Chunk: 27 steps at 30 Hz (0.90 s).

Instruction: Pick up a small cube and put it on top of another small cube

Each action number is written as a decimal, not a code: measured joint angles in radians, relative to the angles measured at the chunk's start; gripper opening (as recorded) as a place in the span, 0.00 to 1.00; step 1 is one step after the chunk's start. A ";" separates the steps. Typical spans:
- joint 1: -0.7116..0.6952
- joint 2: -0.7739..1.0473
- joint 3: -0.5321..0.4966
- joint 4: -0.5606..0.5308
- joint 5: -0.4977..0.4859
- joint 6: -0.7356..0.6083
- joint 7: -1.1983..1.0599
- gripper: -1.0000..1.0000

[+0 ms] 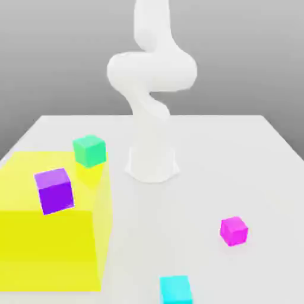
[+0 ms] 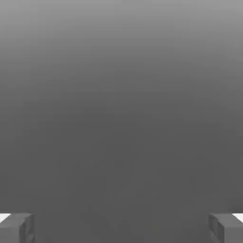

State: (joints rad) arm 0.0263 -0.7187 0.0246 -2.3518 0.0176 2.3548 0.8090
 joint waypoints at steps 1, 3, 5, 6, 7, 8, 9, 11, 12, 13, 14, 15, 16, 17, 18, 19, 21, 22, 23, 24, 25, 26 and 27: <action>0.012 0.040 0.013 -0.024 0.009 0.026 0.004 0.50; 0.036 0.117 0.040 -0.071 0.023 0.078 0.014 0.50; 0.059 0.193 0.069 -0.117 0.036 0.128 0.024 0.50; 0.071 0.230 0.084 -0.139 0.041 0.153 0.030 0.50; 0.080 0.266 0.101 -0.161 0.047 0.176 0.036 0.50; 0.089 0.302 0.119 -0.183 0.053 0.200 0.041 0.50; 0.099 0.338 0.134 -0.206 0.055 0.225 0.049 0.50; 0.120 0.410 0.166 -0.250 0.057 0.273 0.067 0.50; 0.130 0.446 0.182 -0.272 0.055 0.297 0.078 0.50; 0.140 0.483 0.198 -0.294 0.052 0.322 0.089 0.50; 0.149 0.519 0.214 -0.316 0.048 0.346 0.102 0.50; 0.159 0.556 0.229 -0.338 0.040 0.370 0.117 0.50; 0.168 0.593 0.244 -0.361 0.030 0.395 0.134 0.50; 0.177 0.630 0.257 -0.383 0.016 0.419 0.153 0.50; 0.199 0.667 0.269 -0.405 -0.002 0.443 0.176 0.50; 0.207 0.705 0.273 -0.427 -0.026 0.467 0.202 0.50; 0.233 0.780 0.260 -0.449 -0.090 0.518 0.260 0.50; 0.249 0.817 0.239 -0.447 -0.126 0.545 0.288 0.50; 0.270 0.854 0.211 -0.442 -0.163 0.573 0.316 0.50; 0.297 0.891 0.177 -0.436 -0.197 0.601 0.341 0.50; 0.328 0.927 0.139 -0.429 -0.223 0.629 0.362 0.50; 0.360 0.963 0.103 -0.422 -0.243 0.658 0.378 0.50; 0.394 0.998 0.068 -0.415 -0.250 0.687 0.383 0.50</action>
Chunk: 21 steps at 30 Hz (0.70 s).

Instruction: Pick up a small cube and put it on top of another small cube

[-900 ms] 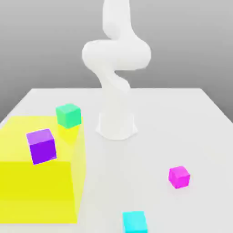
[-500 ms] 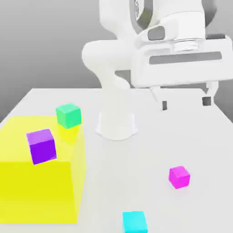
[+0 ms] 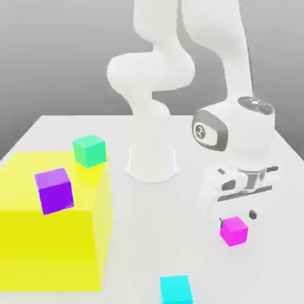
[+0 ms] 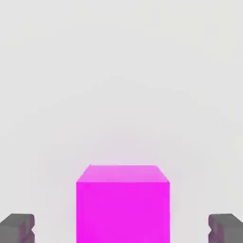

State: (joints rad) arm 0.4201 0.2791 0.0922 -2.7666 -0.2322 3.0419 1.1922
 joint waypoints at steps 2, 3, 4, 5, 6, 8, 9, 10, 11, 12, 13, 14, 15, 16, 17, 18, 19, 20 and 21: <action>0.019 0.022 -0.021 0.004 -0.008 0.018 0.007 0.00; 0.019 0.022 -0.021 0.004 -0.009 0.018 0.007 0.00; 0.019 0.022 -0.021 0.004 -0.009 0.018 0.008 0.00; 0.019 0.022 -0.021 0.004 -0.010 0.019 0.009 0.00; 0.019 0.022 -0.021 0.004 -0.011 0.019 0.009 0.00; 0.020 0.020 -0.022 0.004 -0.011 0.018 0.010 0.00; 0.004 -0.004 -0.003 -0.001 0.002 -0.002 -0.001 0.00; -0.013 -0.034 0.019 -0.008 0.022 -0.025 -0.017 0.00; -0.031 -0.067 0.044 -0.015 0.050 -0.052 -0.038 0.00; -0.044 -0.102 0.064 -0.023 0.082 -0.079 -0.062 0.00; -0.052 -0.138 0.081 -0.030 0.116 -0.107 -0.087 0.00; -0.053 -0.175 0.090 -0.038 0.149 -0.135 -0.111 0.00; -0.057 -0.212 0.092 -0.042 0.177 -0.166 -0.133 0.00; -0.087 -0.248 0.081 -0.041 0.194 -0.203 -0.153 0.00; -0.104 -0.285 0.064 -0.038 0.205 -0.243 -0.170 0.00; -0.127 -0.322 0.048 -0.033 0.211 -0.283 -0.184 0.00; -0.146 -0.358 0.031 -0.028 0.213 -0.325 -0.197 0.00; -0.162 -0.394 0.013 -0.022 0.213 -0.366 -0.207 0.00; -0.182 -0.430 -0.006 -0.017 0.211 -0.408 -0.217 0.00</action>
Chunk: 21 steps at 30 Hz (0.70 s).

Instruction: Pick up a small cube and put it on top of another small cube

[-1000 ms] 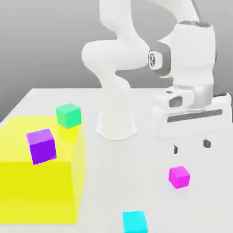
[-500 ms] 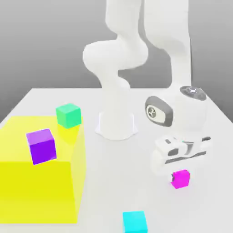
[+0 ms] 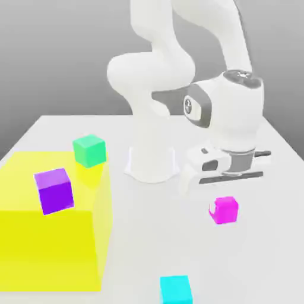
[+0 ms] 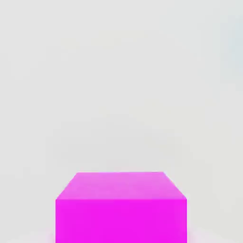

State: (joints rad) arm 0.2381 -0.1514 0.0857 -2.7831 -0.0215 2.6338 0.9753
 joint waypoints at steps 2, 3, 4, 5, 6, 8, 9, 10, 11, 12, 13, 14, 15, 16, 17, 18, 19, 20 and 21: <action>-0.045 -0.072 -0.041 0.012 -0.010 -0.084 -0.016 0.00; -0.068 -0.108 -0.062 0.018 -0.016 -0.126 -0.022 0.00; -0.093 -0.145 -0.082 0.024 -0.023 -0.168 -0.029 0.00; -0.118 -0.181 -0.101 0.030 -0.030 -0.210 -0.034 0.00; -0.143 -0.217 -0.121 0.035 -0.038 -0.252 -0.040 0.00; -0.195 -0.290 -0.157 0.047 -0.054 -0.336 -0.050 0.00; -0.222 -0.326 -0.175 0.053 -0.062 -0.378 -0.055 0.00; -0.249 -0.363 -0.192 0.059 -0.070 -0.421 -0.060 0.00; -0.277 -0.400 -0.208 0.065 -0.078 -0.463 -0.064 0.00; -0.304 -0.436 -0.224 0.072 -0.087 -0.506 -0.069 0.00; -0.332 -0.473 -0.240 0.078 -0.095 -0.548 -0.073 0.00; -0.359 -0.511 -0.256 0.084 -0.104 -0.591 -0.076 0.00; -0.386 -0.547 -0.271 0.089 -0.112 -0.632 -0.080 0.00; -0.410 -0.575 -0.284 0.089 -0.120 -0.659 -0.083 0.00; -0.423 -0.581 -0.293 0.075 -0.125 -0.651 -0.085 0.00; -0.431 -0.576 -0.299 0.054 -0.130 -0.625 -0.087 0.00; -0.436 -0.566 -0.305 0.029 -0.134 -0.591 -0.087 0.00; -0.441 -0.553 -0.310 0.003 -0.138 -0.551 -0.088 0.00; -0.444 -0.543 -0.313 -0.018 -0.141 -0.521 -0.089 1.00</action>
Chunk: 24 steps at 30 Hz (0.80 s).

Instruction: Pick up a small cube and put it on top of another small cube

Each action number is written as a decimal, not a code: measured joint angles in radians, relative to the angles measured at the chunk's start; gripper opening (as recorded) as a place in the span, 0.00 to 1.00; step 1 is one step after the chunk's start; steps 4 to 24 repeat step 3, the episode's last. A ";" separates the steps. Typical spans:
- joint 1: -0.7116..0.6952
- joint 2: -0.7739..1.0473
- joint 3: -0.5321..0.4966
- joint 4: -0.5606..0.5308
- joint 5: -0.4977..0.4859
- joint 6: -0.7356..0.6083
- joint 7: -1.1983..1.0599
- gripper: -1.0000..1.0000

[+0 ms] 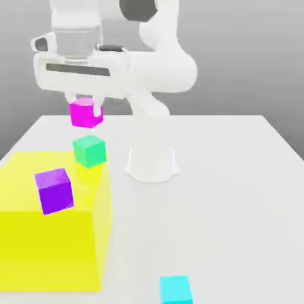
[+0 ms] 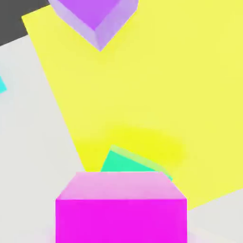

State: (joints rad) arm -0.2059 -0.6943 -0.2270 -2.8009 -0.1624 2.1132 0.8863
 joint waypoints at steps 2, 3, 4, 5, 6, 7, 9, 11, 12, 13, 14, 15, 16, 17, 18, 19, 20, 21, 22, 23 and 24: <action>0.000 0.000 0.000 0.000 0.000 0.000 0.000 1.00; 0.000 0.000 0.000 0.000 0.000 0.000 0.000 1.00; 0.000 0.000 0.000 0.000 0.000 0.000 0.000 1.00; 0.000 0.000 0.000 0.000 0.000 0.000 0.000 1.00; 0.000 0.000 0.000 0.000 0.000 0.000 0.000 1.00; 0.000 0.000 0.000 0.000 0.000 0.000 0.000 1.00; 0.000 0.000 0.000 0.000 0.000 0.000 0.000 1.00; 0.000 0.000 0.000 0.000 0.000 0.000 0.000 1.00; 0.000 0.000 0.000 0.000 0.000 0.000 0.000 1.00; 0.000 0.000 0.000 0.000 0.000 0.000 0.000 1.00; 0.000 0.000 0.000 0.000 0.000 0.000 0.000 1.00; 0.000 0.000 0.000 0.000 0.000 0.000 0.000 1.00; 0.000 0.000 0.000 0.000 0.000 0.000 0.000 1.00; 0.000 0.000 0.000 0.000 0.000 0.000 0.000 1.00; 0.000 0.000 0.000 0.000 0.000 0.000 0.000 1.00; 0.000 0.000 0.000 0.000 0.000 0.000 0.000 1.00; 0.000 0.000 0.000 0.000 0.000 0.000 0.000 1.00; 0.000 0.000 0.000 0.000 0.000 0.000 0.000 1.00; 0.000 0.000 0.000 0.000 0.000 0.000 0.000 1.00; 0.000 0.000 0.000 0.000 0.000 0.000 0.000 1.00; 0.000 0.000 0.000 0.000 0.000 0.000 0.000 1.00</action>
